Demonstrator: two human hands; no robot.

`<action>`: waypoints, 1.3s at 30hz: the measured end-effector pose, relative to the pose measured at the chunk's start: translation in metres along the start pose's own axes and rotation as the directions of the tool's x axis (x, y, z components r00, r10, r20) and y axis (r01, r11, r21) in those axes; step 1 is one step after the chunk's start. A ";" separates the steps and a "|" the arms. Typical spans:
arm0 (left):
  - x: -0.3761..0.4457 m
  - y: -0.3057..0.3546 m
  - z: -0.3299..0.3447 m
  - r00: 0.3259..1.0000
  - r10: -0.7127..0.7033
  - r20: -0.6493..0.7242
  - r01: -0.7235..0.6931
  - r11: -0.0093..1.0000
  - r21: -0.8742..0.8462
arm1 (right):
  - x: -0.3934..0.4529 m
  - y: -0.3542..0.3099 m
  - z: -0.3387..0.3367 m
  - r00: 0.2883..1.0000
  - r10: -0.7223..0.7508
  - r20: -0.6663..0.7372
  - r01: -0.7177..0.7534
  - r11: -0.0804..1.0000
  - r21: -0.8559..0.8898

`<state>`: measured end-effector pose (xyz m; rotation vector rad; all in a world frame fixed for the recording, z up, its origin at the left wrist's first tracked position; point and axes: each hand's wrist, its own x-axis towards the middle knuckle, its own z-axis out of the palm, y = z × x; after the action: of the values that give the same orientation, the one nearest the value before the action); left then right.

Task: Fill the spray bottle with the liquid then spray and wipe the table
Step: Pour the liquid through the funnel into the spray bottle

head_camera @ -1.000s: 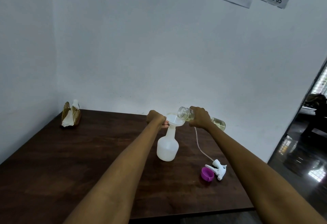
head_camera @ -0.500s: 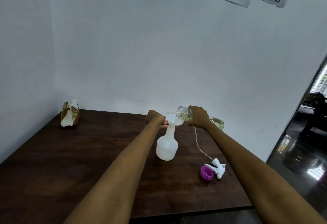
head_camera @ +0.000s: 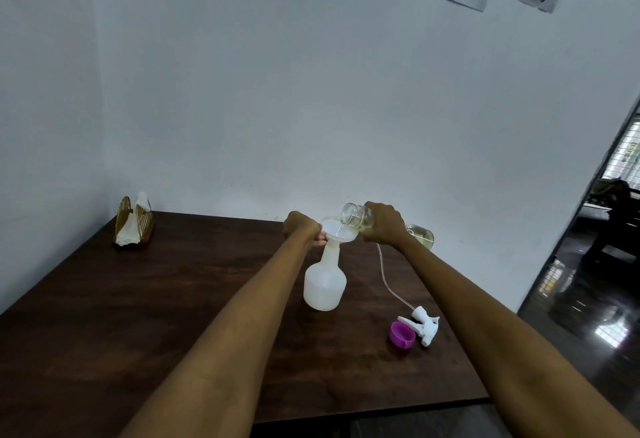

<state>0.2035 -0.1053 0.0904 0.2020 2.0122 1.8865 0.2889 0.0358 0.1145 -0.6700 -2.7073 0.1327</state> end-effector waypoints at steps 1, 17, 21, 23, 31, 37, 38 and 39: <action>0.000 0.000 0.000 1.000 -0.003 -0.002 0.003 1.000 -0.002 | 0.000 -0.001 0.000 1.000 0.002 0.000 -0.002 1.000 -0.003; -0.002 0.001 0.001 1.000 -0.003 0.009 0.003 1.000 -0.026 | -0.003 -0.003 -0.004 1.000 -0.014 -0.003 0.014 1.000 -0.022; -0.004 0.002 0.001 1.000 -0.014 0.016 0.015 1.000 -0.019 | -0.003 -0.003 -0.004 1.000 -0.021 -0.004 0.021 0.999 -0.026; -0.005 0.002 0.001 1.000 -0.013 -0.001 0.013 1.000 -0.006 | -0.003 -0.003 -0.003 1.000 -0.021 0.000 0.021 0.999 -0.027; -0.009 0.005 0.000 1.000 -0.016 0.014 0.017 1.000 -0.024 | -0.002 -0.001 -0.003 1.000 -0.025 -0.008 0.025 1.000 -0.014; -0.012 0.006 0.002 0.999 -0.022 0.029 0.023 0.999 -0.047 | -0.001 0.001 -0.003 1.000 -0.024 -0.009 0.024 1.000 -0.015; -0.012 0.006 0.002 0.999 -0.023 0.031 0.024 0.999 -0.045 | -0.001 0.002 -0.003 1.000 -0.020 -0.012 0.020 1.000 -0.009; -0.012 0.006 0.002 0.999 -0.021 0.028 0.022 0.999 -0.045 | -0.001 0.002 -0.003 1.000 -0.019 -0.015 0.019 1.000 -0.006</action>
<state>0.2148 -0.1073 0.0986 0.1920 1.9445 1.9035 0.2916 0.0373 0.1162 -0.6445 -2.6992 0.1150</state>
